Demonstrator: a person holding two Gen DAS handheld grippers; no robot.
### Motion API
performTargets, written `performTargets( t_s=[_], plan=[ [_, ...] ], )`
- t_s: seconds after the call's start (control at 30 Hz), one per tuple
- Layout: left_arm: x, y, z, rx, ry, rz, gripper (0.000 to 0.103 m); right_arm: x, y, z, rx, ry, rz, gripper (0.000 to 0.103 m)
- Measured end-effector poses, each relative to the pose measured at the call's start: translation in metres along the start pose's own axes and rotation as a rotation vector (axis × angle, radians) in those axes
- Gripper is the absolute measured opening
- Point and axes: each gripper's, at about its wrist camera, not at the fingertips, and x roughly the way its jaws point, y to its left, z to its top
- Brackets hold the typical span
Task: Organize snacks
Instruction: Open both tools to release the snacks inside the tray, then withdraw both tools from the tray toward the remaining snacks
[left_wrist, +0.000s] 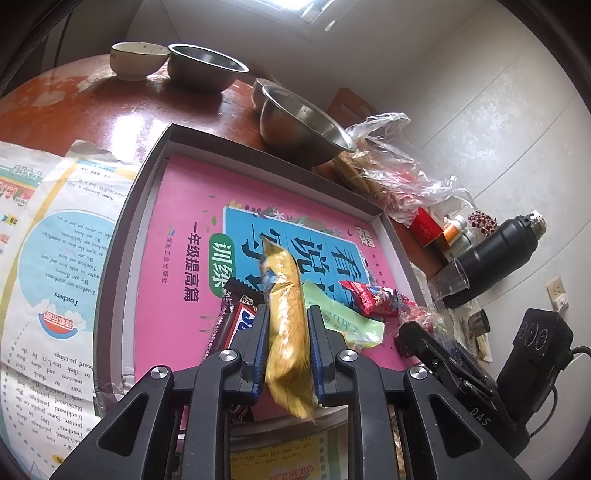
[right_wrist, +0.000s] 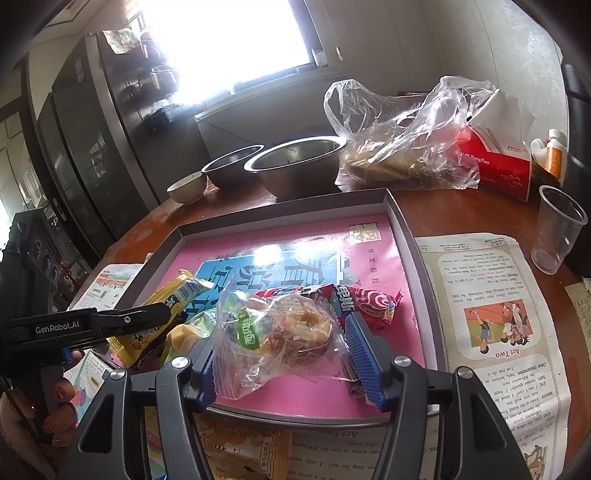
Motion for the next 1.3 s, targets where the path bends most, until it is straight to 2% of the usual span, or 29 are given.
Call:
performTargets(
  t_s=[0.17, 0.27, 0.73, 1.3],
  plan=[
    [-0.001, -0.001, 0.000, 0.003, -0.004, -0.001, 0.027, 0.000, 0.002, 0.001, -0.009, -0.002, -0.012, 0.069],
    [-0.004, -0.001, 0.000, 0.004, -0.012, 0.003, 0.035, 0.000, 0.001, 0.001, -0.006, -0.004, -0.018, 0.069],
    [-0.012, -0.003, -0.002, 0.006, -0.011, -0.001, 0.049, -0.006, -0.003, 0.003, 0.009, -0.028, -0.029, 0.071],
    [-0.031, -0.013, -0.005, 0.024, -0.031, 0.010, 0.068, -0.025, -0.004, 0.005, 0.022, -0.075, -0.002, 0.076]
  ],
)
